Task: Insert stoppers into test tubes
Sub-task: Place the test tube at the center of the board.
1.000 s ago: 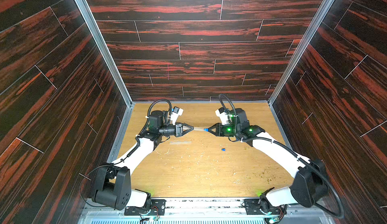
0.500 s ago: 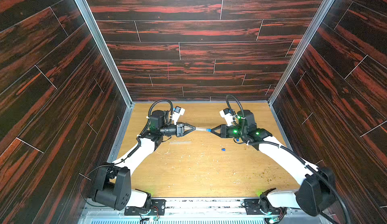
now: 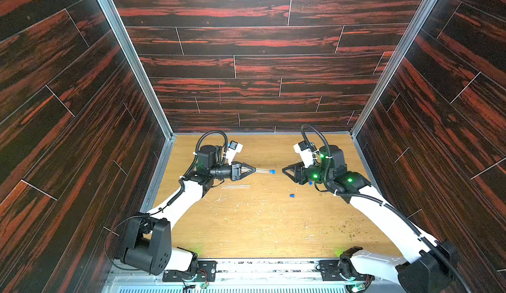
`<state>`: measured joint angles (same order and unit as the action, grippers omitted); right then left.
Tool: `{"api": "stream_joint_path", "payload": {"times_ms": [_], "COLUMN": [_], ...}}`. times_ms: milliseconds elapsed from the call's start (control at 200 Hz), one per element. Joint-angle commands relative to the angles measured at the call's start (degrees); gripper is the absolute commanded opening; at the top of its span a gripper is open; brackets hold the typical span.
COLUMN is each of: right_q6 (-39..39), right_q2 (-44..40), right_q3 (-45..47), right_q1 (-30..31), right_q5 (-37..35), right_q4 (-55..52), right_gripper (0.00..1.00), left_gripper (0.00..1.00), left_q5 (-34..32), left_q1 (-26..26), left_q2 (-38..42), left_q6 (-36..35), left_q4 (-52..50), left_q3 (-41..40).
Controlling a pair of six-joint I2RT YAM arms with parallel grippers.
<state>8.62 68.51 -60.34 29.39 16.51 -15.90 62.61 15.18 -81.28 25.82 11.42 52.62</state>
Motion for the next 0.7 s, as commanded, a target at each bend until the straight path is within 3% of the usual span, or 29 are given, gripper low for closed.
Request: {"api": "stream_joint_path", "payload": {"times_ms": [0, 185, 381, 697], "right_q6": [-13.56, -24.81, -32.04, -35.95], "right_q2": [-2.31, -3.19, 2.78, 10.53], "right_q3": [3.12, 8.34, 3.8, -1.27], "right_q1": [2.68, 5.37, 8.47, 10.93], "right_q5": [-4.63, 1.15, 6.54, 4.66], "right_q4": [5.76, 15.98, 10.04, 4.84], "right_gripper": [0.43, 0.5, 0.5, 0.42], "left_gripper": [0.0, 0.0, 0.0, 0.0], "left_q5": [1.29, 2.15, 2.43, 3.45], "left_q1": [0.18, 0.32, 0.81, 1.06], "left_q2": [0.67, 0.76, 0.68, 1.19], "left_q6": [-4.42, -8.06, -8.4, -9.15], "left_q4": [-3.39, -6.51, -6.76, -7.9], "left_q3": [1.07, 1.41, 1.61, 1.96]}}
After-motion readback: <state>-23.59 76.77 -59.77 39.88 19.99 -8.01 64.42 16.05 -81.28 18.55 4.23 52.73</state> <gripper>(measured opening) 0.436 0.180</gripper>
